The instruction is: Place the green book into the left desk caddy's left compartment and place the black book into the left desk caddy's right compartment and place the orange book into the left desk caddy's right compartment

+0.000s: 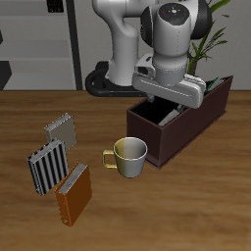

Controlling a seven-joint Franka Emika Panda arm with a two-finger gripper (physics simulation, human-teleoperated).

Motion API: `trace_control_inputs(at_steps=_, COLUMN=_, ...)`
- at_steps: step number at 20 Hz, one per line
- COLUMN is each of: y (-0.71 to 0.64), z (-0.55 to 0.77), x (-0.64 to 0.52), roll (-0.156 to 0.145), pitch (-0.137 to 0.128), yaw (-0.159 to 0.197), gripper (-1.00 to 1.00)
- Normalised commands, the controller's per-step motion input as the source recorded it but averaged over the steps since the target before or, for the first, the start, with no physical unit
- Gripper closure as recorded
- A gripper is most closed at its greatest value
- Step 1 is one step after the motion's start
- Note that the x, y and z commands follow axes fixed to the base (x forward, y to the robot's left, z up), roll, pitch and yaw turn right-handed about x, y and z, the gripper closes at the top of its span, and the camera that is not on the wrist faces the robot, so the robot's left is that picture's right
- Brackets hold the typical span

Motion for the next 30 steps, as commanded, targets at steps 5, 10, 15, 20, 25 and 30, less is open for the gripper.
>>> trace_control_inputs(at_steps=5, y=-0.27, z=0.33, x=0.03, roll=-0.051, pitch=-0.036, yaw=0.071, gripper=-1.00)
trace_control_inputs(at_steps=10, y=-0.33, z=0.17, x=0.02, roll=-0.054, pitch=0.011, yaw=0.034, gripper=-1.00)
trace_control_inputs(at_steps=15, y=-0.54, z=0.14, x=0.00, roll=-0.063, pitch=0.011, yaw=0.063, gripper=-1.00)
trace_control_inputs(at_steps=20, y=-0.35, z=-0.04, x=0.07, roll=-0.022, pitch=0.026, yaw=0.049, gripper=-1.00)
trace_control_inputs(at_steps=25, y=-0.53, z=0.03, x=0.01, roll=-0.021, pitch=0.013, yaw=0.006, gripper=-1.00)
trace_control_inputs(at_steps=30, y=-0.32, z=0.10, x=0.07, roll=-0.006, pitch=-0.004, yaw=0.013, gripper=-1.00)
